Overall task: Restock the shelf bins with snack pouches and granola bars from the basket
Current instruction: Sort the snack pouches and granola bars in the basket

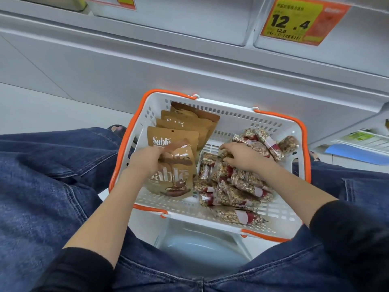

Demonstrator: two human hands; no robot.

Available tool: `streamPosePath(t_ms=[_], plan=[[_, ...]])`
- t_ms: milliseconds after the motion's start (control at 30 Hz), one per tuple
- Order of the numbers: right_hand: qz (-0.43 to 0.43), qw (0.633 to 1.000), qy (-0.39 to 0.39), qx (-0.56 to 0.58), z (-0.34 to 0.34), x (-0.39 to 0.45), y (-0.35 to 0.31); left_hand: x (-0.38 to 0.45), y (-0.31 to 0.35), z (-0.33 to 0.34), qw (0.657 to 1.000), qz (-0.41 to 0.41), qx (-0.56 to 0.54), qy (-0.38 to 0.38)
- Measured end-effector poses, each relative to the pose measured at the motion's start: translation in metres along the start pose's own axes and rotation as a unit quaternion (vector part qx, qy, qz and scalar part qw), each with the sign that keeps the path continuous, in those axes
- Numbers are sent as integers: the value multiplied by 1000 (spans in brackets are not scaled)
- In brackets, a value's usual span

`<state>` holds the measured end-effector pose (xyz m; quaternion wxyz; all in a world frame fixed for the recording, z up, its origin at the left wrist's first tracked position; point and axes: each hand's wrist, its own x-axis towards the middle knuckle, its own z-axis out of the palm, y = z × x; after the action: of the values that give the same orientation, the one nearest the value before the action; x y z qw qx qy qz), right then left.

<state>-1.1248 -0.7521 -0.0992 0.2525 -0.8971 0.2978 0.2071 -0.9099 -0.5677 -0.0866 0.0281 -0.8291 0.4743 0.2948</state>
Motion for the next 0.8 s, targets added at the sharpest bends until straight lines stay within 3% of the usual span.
streamPosePath(t_ms=[167, 300, 433, 533, 633, 800], plan=[[-11, 994, -94, -58, 25, 51, -6, 5, 12, -11, 984, 20, -168, 64], [-10, 977, -146, -158, 38, 79, -9, 19, 20, -15, 977, 27, -192, 87], [5, 962, -249, -110, 43, 90, -16, 40, 37, -23, 976, 50, -188, 101], [-80, 941, -289, -157, 42, 59, -11, 54, 55, -29, 972, 106, -209, 19], [-149, 944, -240, -172, 38, 22, 8, 68, 76, -24, 968, 128, -206, -56], [-164, 953, -200, -158, 14, -11, 33, 100, 110, 12, 955, 114, -183, -204]])
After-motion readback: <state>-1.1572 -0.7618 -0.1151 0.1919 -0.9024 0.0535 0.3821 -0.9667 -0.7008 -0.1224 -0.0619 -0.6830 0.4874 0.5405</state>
